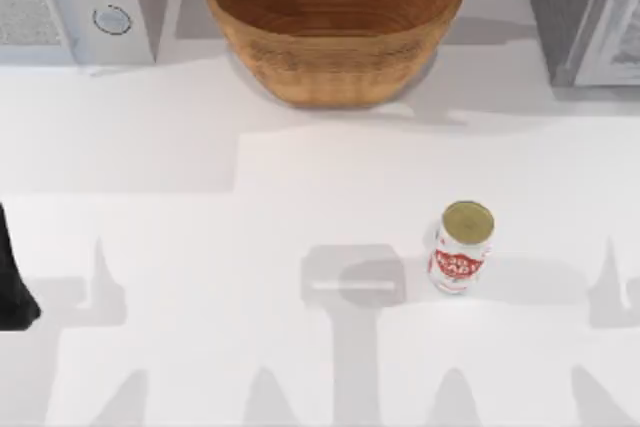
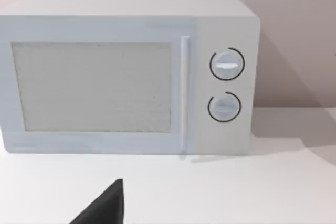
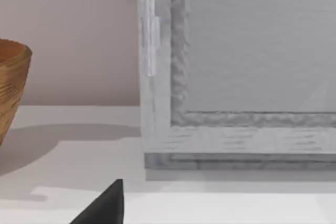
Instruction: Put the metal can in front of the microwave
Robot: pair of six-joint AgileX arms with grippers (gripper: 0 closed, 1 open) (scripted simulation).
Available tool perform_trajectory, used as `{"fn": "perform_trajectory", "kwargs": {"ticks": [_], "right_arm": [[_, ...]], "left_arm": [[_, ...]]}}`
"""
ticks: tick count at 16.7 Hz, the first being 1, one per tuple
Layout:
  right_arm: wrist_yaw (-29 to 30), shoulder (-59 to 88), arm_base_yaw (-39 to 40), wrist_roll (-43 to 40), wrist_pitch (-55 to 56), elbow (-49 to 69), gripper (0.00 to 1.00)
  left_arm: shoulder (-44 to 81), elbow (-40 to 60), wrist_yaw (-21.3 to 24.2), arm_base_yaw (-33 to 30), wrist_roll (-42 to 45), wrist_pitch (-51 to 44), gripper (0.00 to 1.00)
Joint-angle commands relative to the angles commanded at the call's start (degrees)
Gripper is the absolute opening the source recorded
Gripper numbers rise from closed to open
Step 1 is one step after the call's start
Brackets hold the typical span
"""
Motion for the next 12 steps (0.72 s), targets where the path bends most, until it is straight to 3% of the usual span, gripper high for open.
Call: {"fn": "perform_trajectory", "kwargs": {"ticks": [6,12], "right_arm": [[0.0,0.0,0.0,0.0,0.0,0.0,1.0],[0.0,0.0,0.0,0.0,0.0,0.0,1.0]], "left_arm": [[5.5,5.5,-0.1,-2.3,0.0,-3.3,1.0],[28.6,28.5,-0.3,-11.8,-0.4,-17.1,1.0]]}}
